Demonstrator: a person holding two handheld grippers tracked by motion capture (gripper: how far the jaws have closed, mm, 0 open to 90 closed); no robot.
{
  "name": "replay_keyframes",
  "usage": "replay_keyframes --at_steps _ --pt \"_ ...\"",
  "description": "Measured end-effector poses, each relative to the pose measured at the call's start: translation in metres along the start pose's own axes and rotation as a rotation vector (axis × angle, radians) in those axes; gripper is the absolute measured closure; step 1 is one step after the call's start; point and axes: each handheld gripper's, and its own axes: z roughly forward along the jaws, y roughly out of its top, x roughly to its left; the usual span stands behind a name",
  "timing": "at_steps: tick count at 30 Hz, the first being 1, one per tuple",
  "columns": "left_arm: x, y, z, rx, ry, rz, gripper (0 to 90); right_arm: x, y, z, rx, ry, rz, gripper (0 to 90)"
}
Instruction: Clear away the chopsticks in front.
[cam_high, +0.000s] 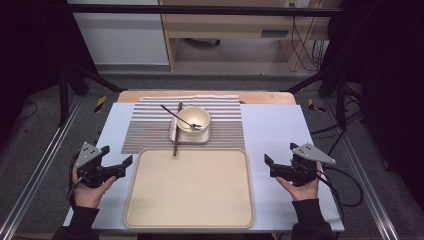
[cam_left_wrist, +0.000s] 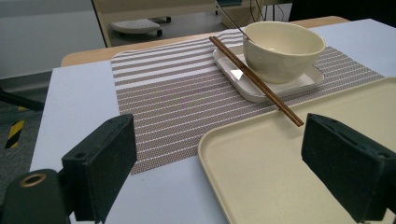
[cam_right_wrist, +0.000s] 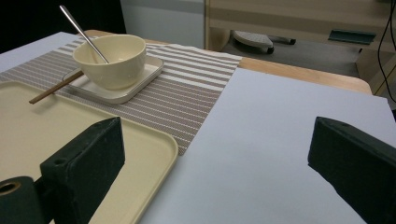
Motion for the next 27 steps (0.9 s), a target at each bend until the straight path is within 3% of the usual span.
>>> replay_keyframes --at_steps 17,27 --pt "-0.006 0.014 0.008 -0.009 -0.013 0.004 10.8 0.006 -0.002 0.001 0.009 0.000 -0.011 5.2" --pt "-0.020 0.031 0.027 -0.002 -0.032 0.035 11.6 0.007 -0.001 -0.003 -0.003 0.001 -0.008 6.1"
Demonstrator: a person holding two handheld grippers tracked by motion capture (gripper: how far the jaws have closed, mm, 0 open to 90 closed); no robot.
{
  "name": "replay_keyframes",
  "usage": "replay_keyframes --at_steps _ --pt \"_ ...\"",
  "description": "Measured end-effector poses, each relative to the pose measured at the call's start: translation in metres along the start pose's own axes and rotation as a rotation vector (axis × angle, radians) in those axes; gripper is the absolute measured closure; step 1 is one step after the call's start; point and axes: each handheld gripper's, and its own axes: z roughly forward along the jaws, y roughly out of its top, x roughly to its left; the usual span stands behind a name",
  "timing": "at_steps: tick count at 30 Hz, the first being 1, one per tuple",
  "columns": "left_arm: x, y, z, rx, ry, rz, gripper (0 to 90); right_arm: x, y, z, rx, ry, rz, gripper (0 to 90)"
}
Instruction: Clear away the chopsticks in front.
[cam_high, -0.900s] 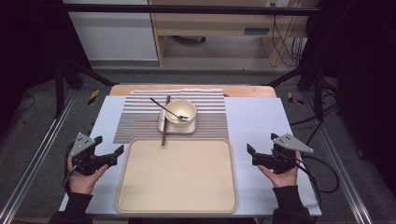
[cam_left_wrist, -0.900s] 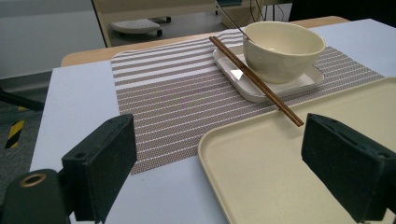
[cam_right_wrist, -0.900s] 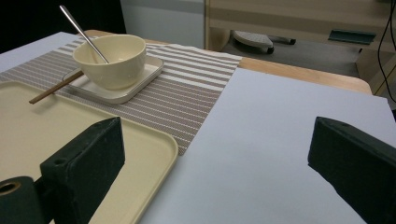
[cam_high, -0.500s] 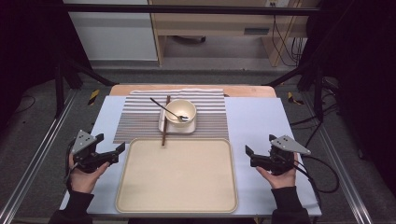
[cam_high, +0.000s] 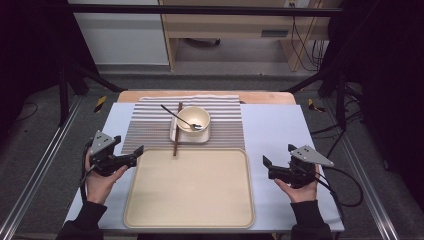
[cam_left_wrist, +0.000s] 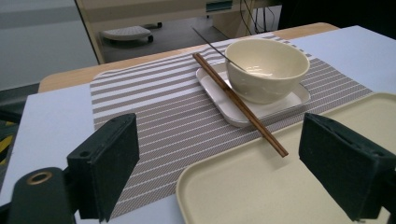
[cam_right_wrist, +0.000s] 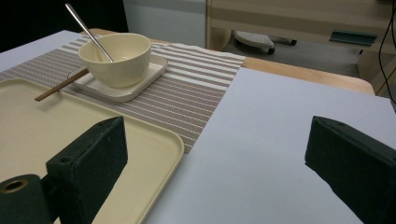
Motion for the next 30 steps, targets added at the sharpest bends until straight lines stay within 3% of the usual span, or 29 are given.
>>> replay_keyframes --at_steps 10,16,30 --pt "-0.008 0.015 0.023 0.010 0.003 0.008 12.5 0.002 0.003 -0.002 -0.002 -0.004 -0.004 6.4" --pt "-0.015 0.023 0.047 0.037 0.005 0.022 14.9 0.003 0.003 -0.002 -0.003 -0.003 0.005 6.5" --pt "-0.028 0.023 0.097 0.095 -0.010 0.031 23.4 0.002 0.005 -0.003 -0.007 -0.006 0.009 7.0"
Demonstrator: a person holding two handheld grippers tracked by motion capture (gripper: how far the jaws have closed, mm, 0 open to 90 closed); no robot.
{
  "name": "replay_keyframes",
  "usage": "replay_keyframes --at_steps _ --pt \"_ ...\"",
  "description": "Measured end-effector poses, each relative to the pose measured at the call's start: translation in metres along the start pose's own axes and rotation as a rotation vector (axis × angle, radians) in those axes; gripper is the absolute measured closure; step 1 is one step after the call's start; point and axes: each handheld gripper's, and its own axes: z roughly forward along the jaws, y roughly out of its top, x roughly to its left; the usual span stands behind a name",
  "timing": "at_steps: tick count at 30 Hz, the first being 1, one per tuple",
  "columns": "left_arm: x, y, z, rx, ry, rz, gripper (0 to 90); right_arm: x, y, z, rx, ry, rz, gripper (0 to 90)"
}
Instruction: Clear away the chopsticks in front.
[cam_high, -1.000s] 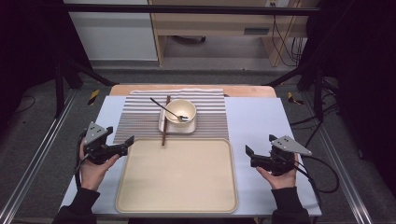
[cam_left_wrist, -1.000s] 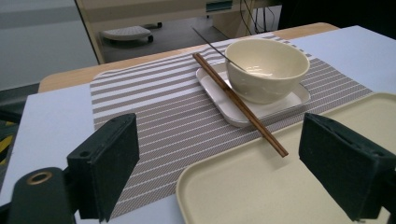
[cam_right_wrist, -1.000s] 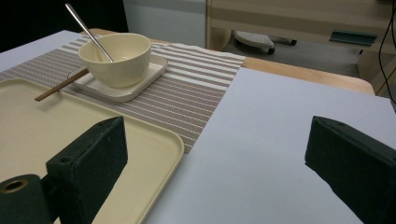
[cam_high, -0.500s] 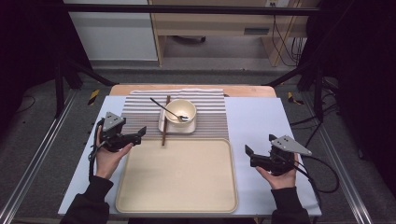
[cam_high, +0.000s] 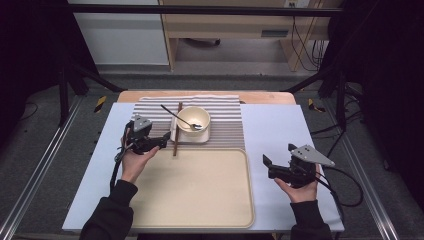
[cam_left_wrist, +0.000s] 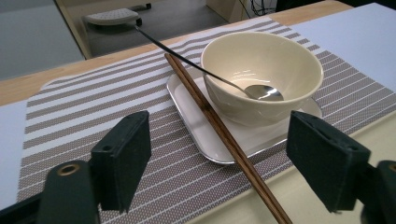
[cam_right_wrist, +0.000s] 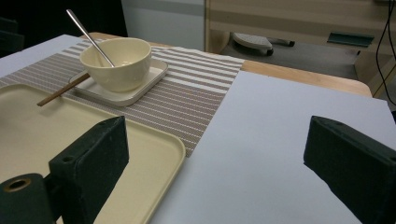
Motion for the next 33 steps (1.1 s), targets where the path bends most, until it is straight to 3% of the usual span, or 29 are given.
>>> replay_keyframes --at_steps 15,24,33 --pt "-0.007 -0.008 0.055 0.131 0.010 0.025 44.5 -0.001 0.000 0.001 0.007 0.004 0.003 7.0" --pt "-0.005 -0.012 0.067 0.184 0.003 0.015 60.8 0.000 0.000 0.002 0.017 0.011 0.003 7.0" --pt "-0.005 -0.013 0.071 0.188 -0.031 -0.010 68.5 0.000 -0.001 0.003 0.023 0.011 -0.001 7.1"
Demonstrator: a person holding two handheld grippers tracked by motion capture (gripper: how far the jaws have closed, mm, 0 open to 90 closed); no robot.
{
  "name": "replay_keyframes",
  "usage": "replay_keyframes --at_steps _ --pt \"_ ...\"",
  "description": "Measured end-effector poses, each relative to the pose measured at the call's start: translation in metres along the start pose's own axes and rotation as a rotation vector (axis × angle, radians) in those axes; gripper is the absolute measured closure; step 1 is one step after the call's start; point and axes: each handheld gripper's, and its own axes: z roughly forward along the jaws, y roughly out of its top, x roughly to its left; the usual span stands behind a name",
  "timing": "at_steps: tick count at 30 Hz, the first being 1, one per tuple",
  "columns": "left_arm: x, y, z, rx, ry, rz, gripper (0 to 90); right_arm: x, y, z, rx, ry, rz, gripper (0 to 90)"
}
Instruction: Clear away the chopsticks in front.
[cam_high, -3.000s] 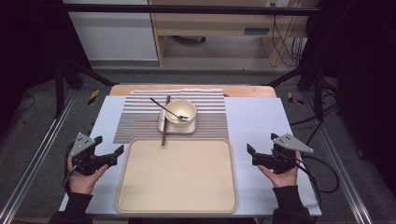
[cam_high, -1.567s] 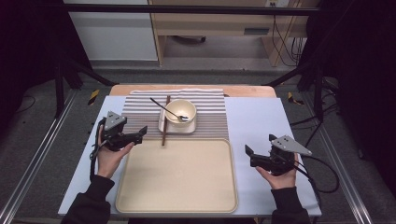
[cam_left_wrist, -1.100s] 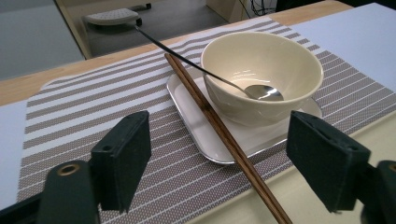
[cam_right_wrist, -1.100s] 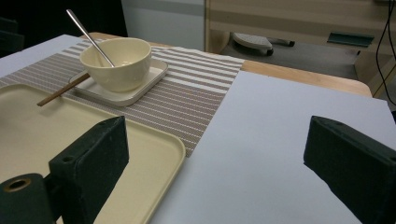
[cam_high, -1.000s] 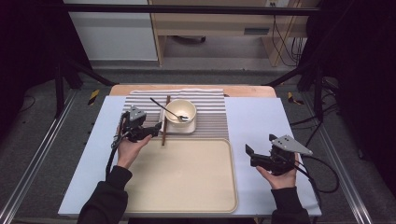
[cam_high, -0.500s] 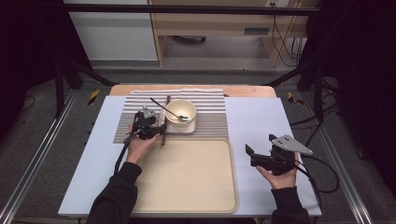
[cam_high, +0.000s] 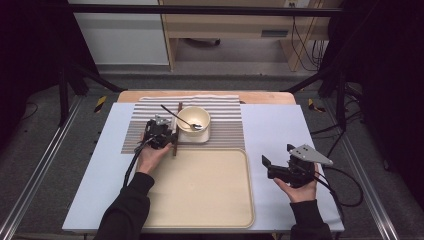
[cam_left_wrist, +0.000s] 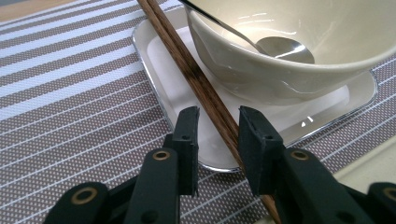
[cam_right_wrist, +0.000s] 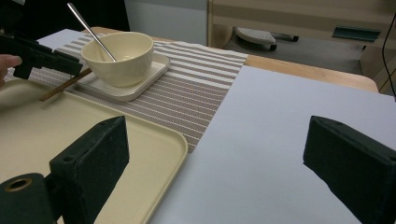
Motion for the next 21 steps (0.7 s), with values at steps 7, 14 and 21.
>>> replay_keyframes --at_steps 7,14,21 --pt "-0.0030 -0.0008 0.0053 0.016 -0.007 -0.003 75.3 0.0000 0.0000 -0.0001 0.001 0.002 0.000 7.4" --pt "-0.0018 -0.0008 0.0037 0.018 0.018 -0.006 81.3 0.0003 -0.0002 0.0004 0.005 0.001 -0.001 7.6" --pt "0.0017 -0.0007 0.0024 0.023 0.021 -0.014 80.8 0.0009 -0.0005 0.0012 0.008 0.005 -0.001 7.6"
